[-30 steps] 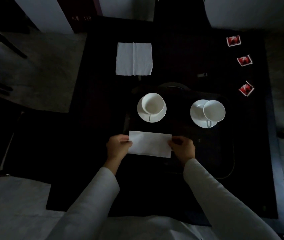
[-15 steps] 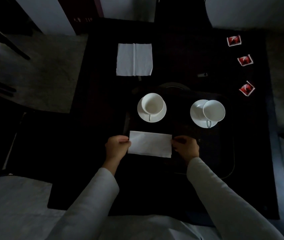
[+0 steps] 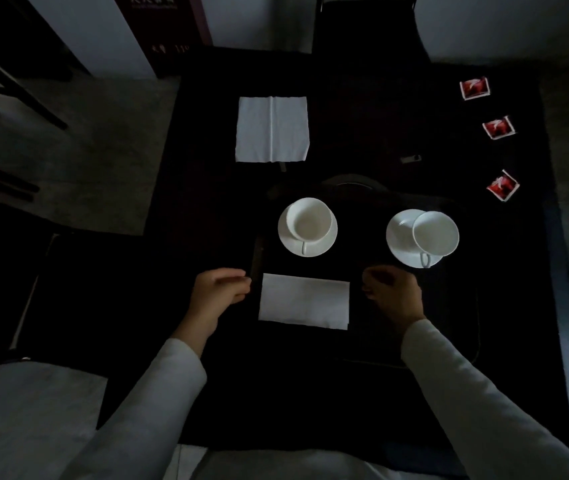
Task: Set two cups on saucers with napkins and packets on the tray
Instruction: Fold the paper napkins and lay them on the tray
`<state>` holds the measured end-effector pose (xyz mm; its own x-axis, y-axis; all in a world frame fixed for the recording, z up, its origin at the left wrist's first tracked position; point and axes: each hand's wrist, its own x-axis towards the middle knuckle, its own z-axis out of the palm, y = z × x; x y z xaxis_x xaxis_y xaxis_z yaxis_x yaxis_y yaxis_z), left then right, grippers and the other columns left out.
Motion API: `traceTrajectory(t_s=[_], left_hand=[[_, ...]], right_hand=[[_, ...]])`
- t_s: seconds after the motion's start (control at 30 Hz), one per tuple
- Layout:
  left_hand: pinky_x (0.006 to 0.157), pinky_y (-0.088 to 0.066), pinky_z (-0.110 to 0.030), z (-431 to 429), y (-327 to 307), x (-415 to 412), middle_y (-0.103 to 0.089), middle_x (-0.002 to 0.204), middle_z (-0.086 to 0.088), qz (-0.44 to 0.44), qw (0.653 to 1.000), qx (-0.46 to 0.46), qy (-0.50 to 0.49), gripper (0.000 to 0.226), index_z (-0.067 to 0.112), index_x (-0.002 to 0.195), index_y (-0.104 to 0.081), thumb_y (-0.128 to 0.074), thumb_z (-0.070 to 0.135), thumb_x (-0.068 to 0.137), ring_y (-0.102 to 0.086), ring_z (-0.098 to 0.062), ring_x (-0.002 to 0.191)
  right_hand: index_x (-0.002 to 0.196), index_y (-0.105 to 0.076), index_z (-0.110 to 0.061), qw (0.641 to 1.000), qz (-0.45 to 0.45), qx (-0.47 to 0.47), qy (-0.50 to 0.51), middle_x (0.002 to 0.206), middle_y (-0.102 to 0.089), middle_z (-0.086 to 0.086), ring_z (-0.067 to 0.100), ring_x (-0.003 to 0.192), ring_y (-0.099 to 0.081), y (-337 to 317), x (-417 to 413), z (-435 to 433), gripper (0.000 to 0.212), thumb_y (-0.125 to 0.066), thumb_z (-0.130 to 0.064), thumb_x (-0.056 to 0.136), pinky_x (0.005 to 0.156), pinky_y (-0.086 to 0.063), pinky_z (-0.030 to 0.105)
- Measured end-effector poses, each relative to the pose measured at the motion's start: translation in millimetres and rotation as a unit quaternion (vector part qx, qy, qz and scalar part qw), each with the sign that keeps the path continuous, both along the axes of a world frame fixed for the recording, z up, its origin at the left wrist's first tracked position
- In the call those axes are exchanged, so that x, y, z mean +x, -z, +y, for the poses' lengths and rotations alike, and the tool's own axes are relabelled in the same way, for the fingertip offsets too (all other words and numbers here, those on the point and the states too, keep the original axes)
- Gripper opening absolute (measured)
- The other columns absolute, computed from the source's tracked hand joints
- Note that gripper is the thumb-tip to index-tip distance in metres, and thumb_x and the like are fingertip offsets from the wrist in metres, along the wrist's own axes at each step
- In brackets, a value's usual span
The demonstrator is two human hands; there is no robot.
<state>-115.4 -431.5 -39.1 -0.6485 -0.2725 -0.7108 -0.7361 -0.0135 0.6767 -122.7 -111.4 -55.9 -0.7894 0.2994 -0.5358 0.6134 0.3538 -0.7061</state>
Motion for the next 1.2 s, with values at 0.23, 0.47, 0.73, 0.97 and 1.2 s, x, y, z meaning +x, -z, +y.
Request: traceTrajectory(t_s=[0.23,0.47,0.73,0.97,1.2], left_hand=[[0.065,-0.056,-0.021,-21,-16,-89,-0.077,0.095,-0.008,0.074,0.994,-0.055,0.058,0.011,0.024,0.094,-0.073,-0.074,0.016,0.088,-0.074,-0.013,0.076],[0.070,-0.057,-0.024,-11,6,-207,-0.076,0.090,0.000,0.188,0.959,-0.160,0.141,0.013,0.017,0.100,-0.075,-0.074,0.018,0.087,-0.072,-0.007,0.069],[0.076,-0.051,-0.023,21,51,-316,-0.074,0.097,-0.003,0.305,0.864,-0.341,0.209,0.016,0.011,0.098,-0.072,-0.073,0.021,0.086,-0.068,-0.017,0.087],[0.083,-0.054,-0.031,25,76,-347,-0.075,0.102,-0.008,0.304,0.860,-0.321,0.255,0.022,0.012,0.108,-0.072,-0.069,0.011,0.086,-0.070,-0.024,0.094],[0.071,-0.045,-0.007,18,77,-357,-0.075,0.095,0.000,0.308,0.884,-0.259,0.239,0.016,0.015,0.105,-0.074,-0.069,0.011,0.090,-0.068,-0.010,0.085]], right_hand=[[0.076,-0.074,-0.030,0.996,0.084,-0.007,-0.019,0.084,-0.078,0.012,0.029,0.079,-0.076,-27,-82,-13,0.019,-0.073,-0.015,0.088,0.077,-0.063,0.043],[0.081,-0.076,-0.032,0.993,0.104,0.031,-0.038,0.073,-0.077,-0.006,0.012,0.071,-0.076,-12,-188,-39,0.006,-0.073,-0.028,0.084,0.077,-0.065,0.042],[0.127,-0.067,-0.014,0.990,0.059,0.095,-0.089,0.116,-0.074,0.008,0.028,0.108,-0.069,37,-291,-94,0.049,-0.076,-0.039,0.086,0.098,-0.054,0.040],[0.062,-0.070,-0.015,0.994,0.011,0.083,-0.076,0.067,-0.071,-0.001,0.023,0.075,-0.072,48,-346,-123,0.033,-0.080,-0.043,0.079,0.076,-0.060,0.037],[0.068,-0.064,-0.030,0.997,0.063,0.024,-0.044,0.077,-0.066,-0.010,0.007,0.075,-0.063,37,-359,-141,0.023,-0.082,-0.026,0.081,0.069,-0.053,0.027]])
